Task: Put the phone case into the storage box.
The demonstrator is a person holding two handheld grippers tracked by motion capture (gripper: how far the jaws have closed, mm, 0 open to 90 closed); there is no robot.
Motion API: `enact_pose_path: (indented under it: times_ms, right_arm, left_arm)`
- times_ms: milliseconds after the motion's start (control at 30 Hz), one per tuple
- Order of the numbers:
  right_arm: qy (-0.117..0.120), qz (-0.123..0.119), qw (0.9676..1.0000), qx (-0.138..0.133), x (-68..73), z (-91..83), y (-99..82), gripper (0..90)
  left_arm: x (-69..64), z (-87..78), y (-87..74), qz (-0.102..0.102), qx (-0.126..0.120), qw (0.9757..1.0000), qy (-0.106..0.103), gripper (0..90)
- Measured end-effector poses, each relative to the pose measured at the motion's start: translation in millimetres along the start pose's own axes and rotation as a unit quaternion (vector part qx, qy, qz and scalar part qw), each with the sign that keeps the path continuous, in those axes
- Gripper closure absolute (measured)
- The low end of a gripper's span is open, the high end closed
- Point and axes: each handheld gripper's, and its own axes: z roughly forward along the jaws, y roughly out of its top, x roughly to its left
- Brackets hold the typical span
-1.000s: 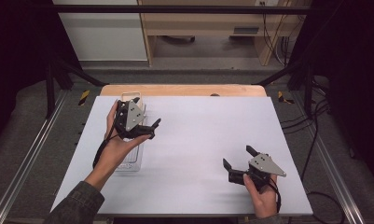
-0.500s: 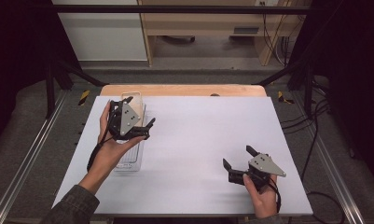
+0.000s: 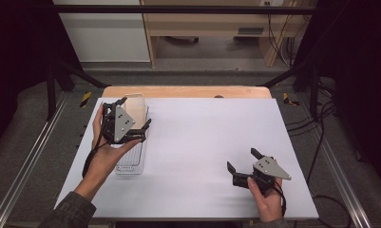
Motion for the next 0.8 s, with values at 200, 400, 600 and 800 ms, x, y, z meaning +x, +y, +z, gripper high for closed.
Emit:
enact_pose_path:
  times_ms: [200,400,600,800]
  right_arm:
    - [0.000,-0.001,1.0000,0.001,0.2,-0.1,0.0,2.9]
    - [-0.001,-0.001,1.0000,0.000,0.0,-0.1,0.0,2.9]
    - [-0.001,-0.001,1.0000,0.000,0.0,-0.3,0.0,2.9]
    - [-0.001,-0.001,1.0000,0.000,0.0,-0.2,0.0,2.9]
  left_arm:
    - [2.3,-6.4,-2.2,0.002,-0.005,0.9999,0.009,3.6]
    - [4.7,-12.7,-4.8,0.002,-0.009,0.9998,0.017,3.7]
    - [7.8,-19.3,-7.4,0.001,-0.014,0.9996,0.026,3.7]
    - [12.3,-26.0,-11.9,-0.010,-0.017,0.9992,0.034,3.7]
